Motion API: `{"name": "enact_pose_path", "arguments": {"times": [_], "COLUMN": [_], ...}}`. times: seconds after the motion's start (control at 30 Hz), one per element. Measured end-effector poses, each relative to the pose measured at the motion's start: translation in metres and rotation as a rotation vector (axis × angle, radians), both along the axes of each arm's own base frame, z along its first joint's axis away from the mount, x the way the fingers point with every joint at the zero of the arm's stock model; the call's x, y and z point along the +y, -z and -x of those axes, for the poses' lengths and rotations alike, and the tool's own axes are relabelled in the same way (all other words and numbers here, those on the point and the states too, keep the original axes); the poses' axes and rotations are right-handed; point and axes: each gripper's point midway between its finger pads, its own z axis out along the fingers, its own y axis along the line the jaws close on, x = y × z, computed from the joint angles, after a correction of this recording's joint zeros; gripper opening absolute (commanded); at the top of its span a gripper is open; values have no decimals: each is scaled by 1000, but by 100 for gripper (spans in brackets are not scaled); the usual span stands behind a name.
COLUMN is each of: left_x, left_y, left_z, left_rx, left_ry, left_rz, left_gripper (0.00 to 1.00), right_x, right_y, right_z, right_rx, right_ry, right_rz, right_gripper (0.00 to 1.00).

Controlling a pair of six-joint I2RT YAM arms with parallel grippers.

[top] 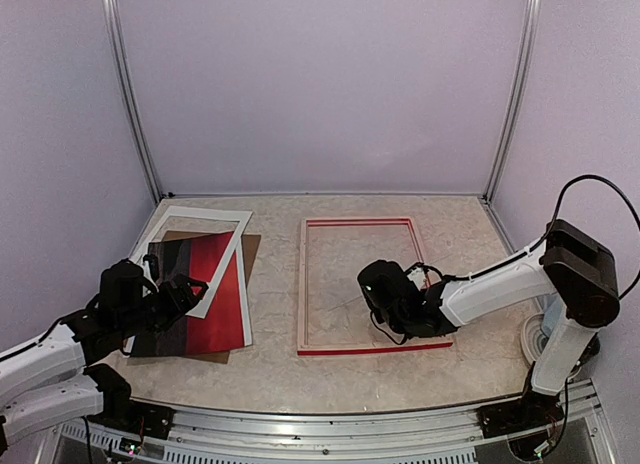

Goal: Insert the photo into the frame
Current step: Pass from the right arm to the left

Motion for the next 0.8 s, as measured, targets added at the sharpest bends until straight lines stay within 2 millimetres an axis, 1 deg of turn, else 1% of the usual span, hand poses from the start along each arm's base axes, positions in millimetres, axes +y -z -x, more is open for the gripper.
{"name": "enact_pose_path", "arguments": {"times": [0.07,0.2,0.3,0.4,0.53,0.57,0.6,0.67,0.8], "left_x": [-6,-19,-36,-62,-115,-126,-137,-155,-172], "left_y": [-2,-1,-2,-15,-45,-51,-54,-56,-45], "left_z": [0,0,-3,-10,-23,-26,-28,-32,-37], "left_rx": [-3,11,40,50,25,18,15,20,59], "left_ry": [15,45,72,116,205,224,240,275,307], "left_rz": [21,45,60,79,110,119,128,145,133], "left_gripper": [95,96,96,98,98,98,96,97,97], "right_x": [2,3,2,2,3,3,3,3,1], "right_y": [5,8,9,9,8,8,8,8,7], "right_z": [3,5,6,6,6,6,7,8,10], "right_rx": [15,27,34,37,37,35,33,31,24], "right_ry": [17,42,54,60,64,62,61,59,55], "right_rz": [9,-4,-20,-31,-43,-47,-52,-57,-73], "right_gripper": [0,0,0,0,0,0,0,0,0]}}
